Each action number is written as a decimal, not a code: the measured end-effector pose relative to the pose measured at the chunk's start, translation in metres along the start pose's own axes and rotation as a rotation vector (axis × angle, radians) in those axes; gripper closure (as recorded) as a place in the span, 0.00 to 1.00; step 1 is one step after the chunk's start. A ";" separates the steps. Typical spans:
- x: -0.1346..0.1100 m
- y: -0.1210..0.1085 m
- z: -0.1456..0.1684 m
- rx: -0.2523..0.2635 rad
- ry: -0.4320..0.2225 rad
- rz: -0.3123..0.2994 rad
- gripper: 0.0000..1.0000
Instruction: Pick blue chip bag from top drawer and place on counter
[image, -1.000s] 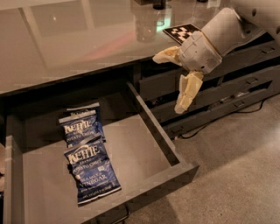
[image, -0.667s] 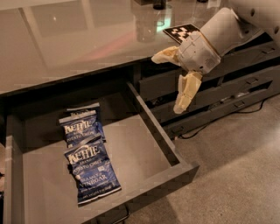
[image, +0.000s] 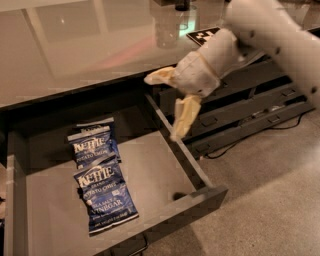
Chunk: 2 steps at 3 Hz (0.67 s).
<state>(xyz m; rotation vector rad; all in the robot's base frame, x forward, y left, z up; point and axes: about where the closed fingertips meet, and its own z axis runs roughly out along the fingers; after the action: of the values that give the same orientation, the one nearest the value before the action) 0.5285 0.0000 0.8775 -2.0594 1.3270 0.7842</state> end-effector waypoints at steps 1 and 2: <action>0.000 -0.022 0.044 0.048 -0.036 0.057 0.00; 0.014 -0.042 0.081 0.093 -0.024 0.139 0.00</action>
Offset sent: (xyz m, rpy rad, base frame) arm 0.0532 0.0903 -0.0975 0.0196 0.0809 -0.2818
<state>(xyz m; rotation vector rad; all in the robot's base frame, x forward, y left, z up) 0.5584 0.0649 0.8185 -1.8961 1.4773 0.7885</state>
